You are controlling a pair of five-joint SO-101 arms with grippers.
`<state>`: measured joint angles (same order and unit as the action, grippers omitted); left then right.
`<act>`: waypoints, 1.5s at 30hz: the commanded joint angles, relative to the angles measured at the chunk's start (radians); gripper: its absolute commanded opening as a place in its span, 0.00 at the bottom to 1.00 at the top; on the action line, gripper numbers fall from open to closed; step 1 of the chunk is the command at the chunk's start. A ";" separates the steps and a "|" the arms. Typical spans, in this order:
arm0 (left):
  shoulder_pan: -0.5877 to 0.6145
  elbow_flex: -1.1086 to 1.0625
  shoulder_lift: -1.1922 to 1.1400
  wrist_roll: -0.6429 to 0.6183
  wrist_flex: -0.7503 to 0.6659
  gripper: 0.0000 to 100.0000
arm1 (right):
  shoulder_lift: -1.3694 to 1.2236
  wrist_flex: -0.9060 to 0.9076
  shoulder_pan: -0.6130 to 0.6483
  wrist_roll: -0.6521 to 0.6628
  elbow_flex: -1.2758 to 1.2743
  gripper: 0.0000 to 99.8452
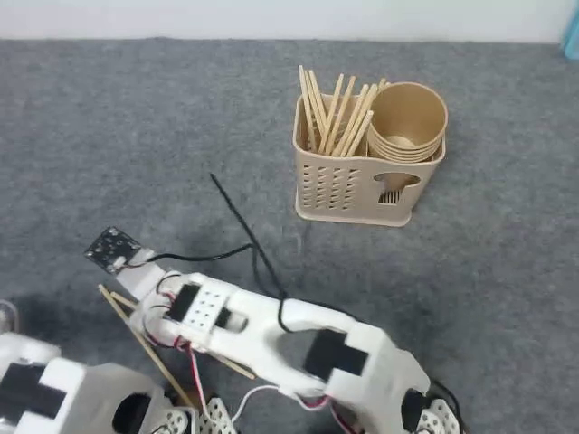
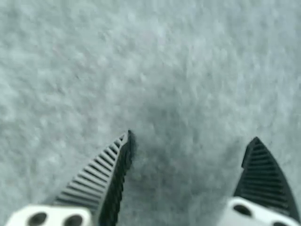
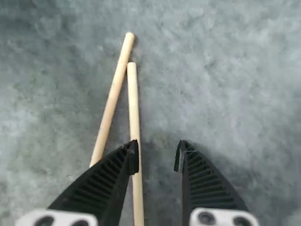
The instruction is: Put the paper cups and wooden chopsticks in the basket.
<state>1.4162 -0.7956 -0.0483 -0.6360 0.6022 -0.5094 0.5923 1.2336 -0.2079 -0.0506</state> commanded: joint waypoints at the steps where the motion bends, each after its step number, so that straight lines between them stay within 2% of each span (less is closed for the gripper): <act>1: 0.068 0.010 0.002 0.012 -0.063 0.36 | -0.047 0.033 0.005 0.014 0.153 0.14; 5: 0.071 -0.030 0.000 0.015 -0.064 0.36 | -0.094 0.084 0.005 0.014 0.229 0.14; 10: 0.069 -0.077 0.000 0.081 -0.066 0.36 | -0.077 0.148 0.008 0.014 0.278 0.14; 21: 0.114 -0.117 0.002 0.130 -0.069 0.36 | -0.196 0.045 0.028 0.015 0.285 0.14; 25: 0.106 -0.120 0.002 0.132 -0.069 0.36 | -0.197 0.053 0.022 0.015 0.304 0.00; 26: 0.106 -0.122 0.002 0.132 -0.069 0.36 | -0.196 0.053 0.015 0.015 0.304 0.02; 30: 0.106 -0.122 0.002 0.132 -0.071 0.36 | -0.193 0.067 -0.024 0.015 0.304 0.01; 38: 0.104 -0.124 0.000 0.132 -0.071 0.36 | 0.053 0.326 -0.047 0.014 0.313 0.01; 45: 0.103 -0.124 0.000 0.132 -0.071 0.36 | 0.317 0.585 -0.150 0.012 0.313 0.01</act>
<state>1.4853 -0.8753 -0.0315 -0.5148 0.5317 -0.3667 1.0802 1.1446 -0.2033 0.2302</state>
